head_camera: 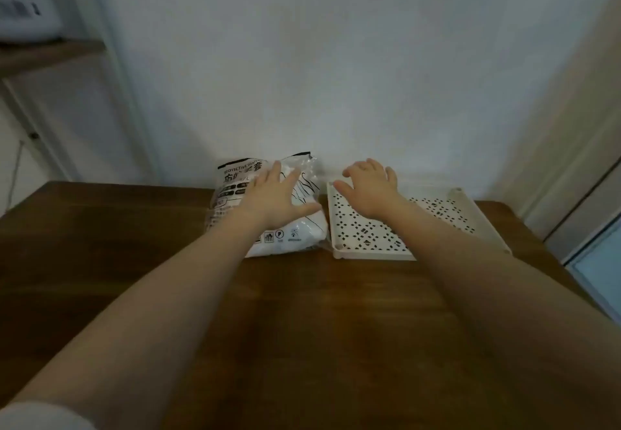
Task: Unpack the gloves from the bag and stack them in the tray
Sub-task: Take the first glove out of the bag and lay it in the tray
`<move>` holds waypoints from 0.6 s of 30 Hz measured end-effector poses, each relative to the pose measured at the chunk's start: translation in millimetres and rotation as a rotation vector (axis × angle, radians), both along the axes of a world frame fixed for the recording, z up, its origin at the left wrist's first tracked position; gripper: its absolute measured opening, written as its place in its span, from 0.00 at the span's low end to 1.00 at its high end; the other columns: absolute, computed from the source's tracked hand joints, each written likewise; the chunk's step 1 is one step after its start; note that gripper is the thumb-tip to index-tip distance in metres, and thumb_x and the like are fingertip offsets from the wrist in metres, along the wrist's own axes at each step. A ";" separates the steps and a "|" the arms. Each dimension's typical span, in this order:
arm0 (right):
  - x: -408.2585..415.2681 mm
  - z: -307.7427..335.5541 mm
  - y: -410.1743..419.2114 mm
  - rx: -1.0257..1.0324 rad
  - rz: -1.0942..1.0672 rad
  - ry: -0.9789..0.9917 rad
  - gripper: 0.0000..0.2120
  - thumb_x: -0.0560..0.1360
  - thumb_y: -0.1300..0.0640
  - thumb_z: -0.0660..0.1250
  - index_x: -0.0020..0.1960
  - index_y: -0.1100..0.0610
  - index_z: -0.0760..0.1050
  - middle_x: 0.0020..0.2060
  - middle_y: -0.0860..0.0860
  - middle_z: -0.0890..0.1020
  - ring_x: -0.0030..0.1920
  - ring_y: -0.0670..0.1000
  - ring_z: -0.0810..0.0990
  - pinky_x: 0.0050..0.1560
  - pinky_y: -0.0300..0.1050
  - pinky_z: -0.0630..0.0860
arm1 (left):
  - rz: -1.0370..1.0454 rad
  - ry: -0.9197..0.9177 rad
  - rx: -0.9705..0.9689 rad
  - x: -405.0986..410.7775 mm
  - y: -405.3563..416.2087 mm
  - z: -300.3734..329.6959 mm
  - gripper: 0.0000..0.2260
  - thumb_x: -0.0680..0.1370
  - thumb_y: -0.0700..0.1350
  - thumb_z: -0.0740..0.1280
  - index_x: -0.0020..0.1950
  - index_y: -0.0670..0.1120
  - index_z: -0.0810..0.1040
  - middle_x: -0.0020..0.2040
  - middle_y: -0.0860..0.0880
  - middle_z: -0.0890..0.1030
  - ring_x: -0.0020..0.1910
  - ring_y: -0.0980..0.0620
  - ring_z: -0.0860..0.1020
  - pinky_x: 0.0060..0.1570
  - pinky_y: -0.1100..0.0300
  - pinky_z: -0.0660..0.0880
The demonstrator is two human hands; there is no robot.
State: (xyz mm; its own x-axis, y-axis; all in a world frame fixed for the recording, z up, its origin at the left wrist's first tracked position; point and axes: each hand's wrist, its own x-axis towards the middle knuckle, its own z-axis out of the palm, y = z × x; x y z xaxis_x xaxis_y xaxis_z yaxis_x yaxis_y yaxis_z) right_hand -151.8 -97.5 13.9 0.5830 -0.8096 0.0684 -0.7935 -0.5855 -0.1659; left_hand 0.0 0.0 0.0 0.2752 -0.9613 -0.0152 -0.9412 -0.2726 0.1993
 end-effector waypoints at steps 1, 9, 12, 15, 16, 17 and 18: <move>8.8 -0.9 -2.9 0.025 -0.008 -0.015 0.24 0.81 0.44 0.51 0.72 0.55 0.63 0.74 0.54 0.61 0.76 0.54 0.51 0.73 0.57 0.46 | -0.006 -0.009 0.007 2.0 -3.7 -1.6 0.40 0.72 0.70 0.55 0.77 0.53 0.45 0.77 0.42 0.43 0.76 0.41 0.45 0.72 0.44 0.46; 56.5 -19.5 -34.5 0.292 -0.055 -0.170 0.22 0.82 0.49 0.51 0.69 0.62 0.64 0.64 0.60 0.73 0.64 0.59 0.70 0.64 0.53 0.67 | -0.151 -0.131 0.046 17.6 -36.6 -28.5 0.49 0.66 0.74 0.60 0.77 0.52 0.44 0.77 0.49 0.53 0.75 0.44 0.52 0.72 0.42 0.49; 65.0 -24.9 -37.6 0.482 -0.072 -0.392 0.12 0.82 0.57 0.51 0.57 0.61 0.70 0.49 0.57 0.75 0.45 0.52 0.75 0.43 0.43 0.72 | -0.238 -0.177 0.093 15.5 -38.4 -31.5 0.49 0.66 0.73 0.61 0.77 0.52 0.42 0.78 0.50 0.50 0.75 0.45 0.52 0.72 0.43 0.50; 74.3 -33.0 -36.9 0.708 -0.135 -0.661 0.12 0.81 0.60 0.54 0.39 0.57 0.67 0.33 0.52 0.69 0.30 0.48 0.68 0.28 0.37 0.67 | -0.354 -0.192 0.127 18.6 -34.0 -31.6 0.47 0.67 0.71 0.64 0.77 0.53 0.46 0.78 0.52 0.50 0.75 0.48 0.52 0.72 0.46 0.47; 76.4 -35.6 -35.8 0.727 -0.155 -0.728 0.12 0.80 0.61 0.56 0.38 0.58 0.67 0.31 0.52 0.69 0.30 0.48 0.68 0.28 0.37 0.66 | -0.389 -0.164 0.136 20.2 -31.1 -32.2 0.46 0.67 0.69 0.65 0.77 0.54 0.47 0.77 0.53 0.51 0.75 0.50 0.52 0.72 0.47 0.46; 78.5 -37.2 -35.9 0.726 -0.171 -0.791 0.10 0.79 0.62 0.59 0.39 0.60 0.70 0.31 0.52 0.70 0.31 0.49 0.69 0.30 0.38 0.66 | -0.417 -0.135 0.143 23.0 -28.8 -32.5 0.45 0.67 0.67 0.67 0.77 0.55 0.48 0.77 0.54 0.53 0.75 0.51 0.52 0.72 0.46 0.45; 79.4 -36.3 -35.8 0.732 -0.183 -0.862 0.06 0.77 0.63 0.61 0.43 0.62 0.74 0.32 0.52 0.72 0.33 0.49 0.71 0.31 0.38 0.68 | -0.443 -0.110 0.163 25.5 -26.4 -30.7 0.44 0.68 0.65 0.69 0.76 0.56 0.49 0.77 0.55 0.54 0.75 0.53 0.52 0.72 0.45 0.44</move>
